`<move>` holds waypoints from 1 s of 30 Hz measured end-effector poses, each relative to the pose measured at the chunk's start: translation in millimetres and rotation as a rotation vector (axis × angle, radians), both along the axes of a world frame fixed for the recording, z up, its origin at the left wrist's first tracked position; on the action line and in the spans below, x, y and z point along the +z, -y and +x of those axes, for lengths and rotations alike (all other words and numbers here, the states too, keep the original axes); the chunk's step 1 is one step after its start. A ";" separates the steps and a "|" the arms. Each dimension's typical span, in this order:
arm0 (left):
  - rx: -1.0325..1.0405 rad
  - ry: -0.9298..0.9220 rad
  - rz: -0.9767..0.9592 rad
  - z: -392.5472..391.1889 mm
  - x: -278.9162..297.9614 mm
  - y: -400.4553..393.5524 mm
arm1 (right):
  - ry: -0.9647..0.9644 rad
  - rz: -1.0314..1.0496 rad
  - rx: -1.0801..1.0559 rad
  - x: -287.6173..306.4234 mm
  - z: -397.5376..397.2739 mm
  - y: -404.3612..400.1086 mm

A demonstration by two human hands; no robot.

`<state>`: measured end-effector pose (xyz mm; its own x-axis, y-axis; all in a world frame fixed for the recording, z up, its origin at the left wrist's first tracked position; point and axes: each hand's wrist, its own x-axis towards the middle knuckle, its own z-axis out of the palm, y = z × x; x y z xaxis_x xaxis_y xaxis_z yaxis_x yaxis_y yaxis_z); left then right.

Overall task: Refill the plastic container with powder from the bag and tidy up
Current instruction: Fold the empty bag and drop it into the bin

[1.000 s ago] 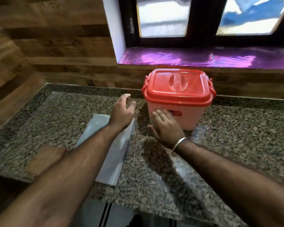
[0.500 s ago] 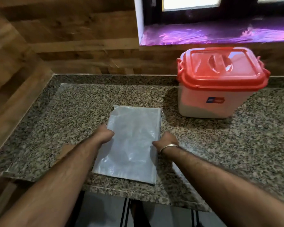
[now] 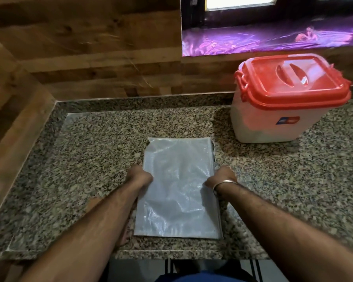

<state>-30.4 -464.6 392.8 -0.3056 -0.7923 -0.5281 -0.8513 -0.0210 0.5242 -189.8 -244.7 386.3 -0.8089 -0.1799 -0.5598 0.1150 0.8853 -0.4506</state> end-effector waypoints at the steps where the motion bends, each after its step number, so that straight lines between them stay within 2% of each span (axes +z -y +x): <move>1: 0.018 -0.054 0.031 -0.4 -2.7 3.3 | -0.003 0.004 -0.005 -1.7 -0.3 2.1; 6: -0.060 -0.186 0.157 0.2 0.8 17.2 | 0.008 -0.063 -0.043 -10.9 -12.0 2.8; 11: -0.111 -0.248 0.158 15.8 -3.5 41.3 | 0.101 -0.329 -0.075 -21.7 -36.7 -15.9; 14: -0.170 -0.301 0.114 22.7 -4.2 39.4 | 0.010 -0.433 0.000 -28.1 -48.6 -28.5; 17: -0.211 -0.384 0.057 26.4 -2.0 28.6 | -0.110 -0.479 0.185 -33.9 -56.8 -38.4; 20: -0.158 -0.440 0.004 33.3 -8.5 26.5 | -0.253 -0.411 0.398 -37.0 -64.3 -43.2; 23: -0.193 -0.521 -0.049 45.8 -23.8 24.4 | -0.550 -0.287 0.761 -31.1 -66.1 -44.9; 25: -0.264 -0.498 -0.070 52.4 -30.0 18.5 | -0.745 -0.205 0.997 -30.6 -67.3 -46.5; 28: -0.486 -0.392 -0.092 57.1 -35.1 16.6 | -0.755 -0.011 1.122 -19.6 -63.8 -38.6; 30: -0.519 -0.329 -0.055 54.1 -35.7 20.3 | -0.684 0.051 1.142 -9.8 -58.1 -28.3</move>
